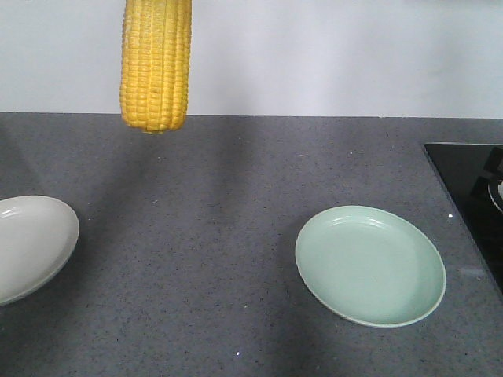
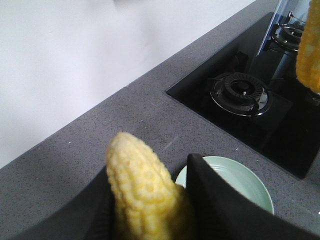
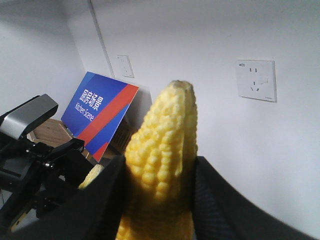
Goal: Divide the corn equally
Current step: 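Drive the base closer to the plates while holding both cobs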
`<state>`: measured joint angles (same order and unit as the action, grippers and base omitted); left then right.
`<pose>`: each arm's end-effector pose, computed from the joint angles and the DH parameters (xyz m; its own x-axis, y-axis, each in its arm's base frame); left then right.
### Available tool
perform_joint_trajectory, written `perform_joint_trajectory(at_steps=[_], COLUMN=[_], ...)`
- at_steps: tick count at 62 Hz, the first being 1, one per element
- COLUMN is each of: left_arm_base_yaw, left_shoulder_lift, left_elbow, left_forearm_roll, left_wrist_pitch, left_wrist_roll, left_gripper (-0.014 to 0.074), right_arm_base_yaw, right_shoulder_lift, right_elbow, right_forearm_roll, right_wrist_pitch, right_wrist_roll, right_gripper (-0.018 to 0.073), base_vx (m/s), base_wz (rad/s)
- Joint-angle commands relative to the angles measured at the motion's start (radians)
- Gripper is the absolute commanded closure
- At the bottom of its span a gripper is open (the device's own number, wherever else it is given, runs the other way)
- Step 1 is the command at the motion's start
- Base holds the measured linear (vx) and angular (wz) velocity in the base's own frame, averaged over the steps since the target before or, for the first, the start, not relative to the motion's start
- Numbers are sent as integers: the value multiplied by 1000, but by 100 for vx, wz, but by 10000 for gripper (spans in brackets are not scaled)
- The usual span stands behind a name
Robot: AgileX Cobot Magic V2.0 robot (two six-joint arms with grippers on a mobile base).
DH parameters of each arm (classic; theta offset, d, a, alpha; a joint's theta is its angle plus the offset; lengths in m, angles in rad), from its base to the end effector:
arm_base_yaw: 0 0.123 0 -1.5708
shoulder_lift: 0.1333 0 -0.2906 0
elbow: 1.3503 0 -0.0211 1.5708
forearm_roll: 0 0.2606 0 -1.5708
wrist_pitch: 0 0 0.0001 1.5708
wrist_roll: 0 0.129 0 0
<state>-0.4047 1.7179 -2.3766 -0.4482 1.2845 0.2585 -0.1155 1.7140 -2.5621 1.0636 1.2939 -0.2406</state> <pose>0.3097 -0.1910 0.5373 -0.3594 0.2759 -0.8915 0.7417 0.6642 -0.0935 0.2970 0.0748 0.6173 -0.2678 0.1482 -0.9520 -0.7276 0.6166 0.3007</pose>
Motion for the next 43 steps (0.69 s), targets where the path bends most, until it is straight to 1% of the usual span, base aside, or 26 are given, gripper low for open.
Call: perform_joint_trajectory(at_steps=[1,43], left_arm_base_yaw=[-7,-7], left_shoulder_lift=[-40,-40], left_elbow=[-23,-23], left_forearm_roll=[-30,-30], left_wrist_pitch=[-32,-32], left_wrist_roll=[-5,-5], left_gripper=[603,603], right_arm_base_yaw=[-3,-3], right_shoulder_lift=[-30,-30], right_elbow=[-14,-14], right_forearm_roll=[37,37], right_wrist_pitch=[-6,-6], right_wrist_roll=[-5,-5], right_gripper=[561,561], base_vx=[1,0], base_wz=[-1,0])
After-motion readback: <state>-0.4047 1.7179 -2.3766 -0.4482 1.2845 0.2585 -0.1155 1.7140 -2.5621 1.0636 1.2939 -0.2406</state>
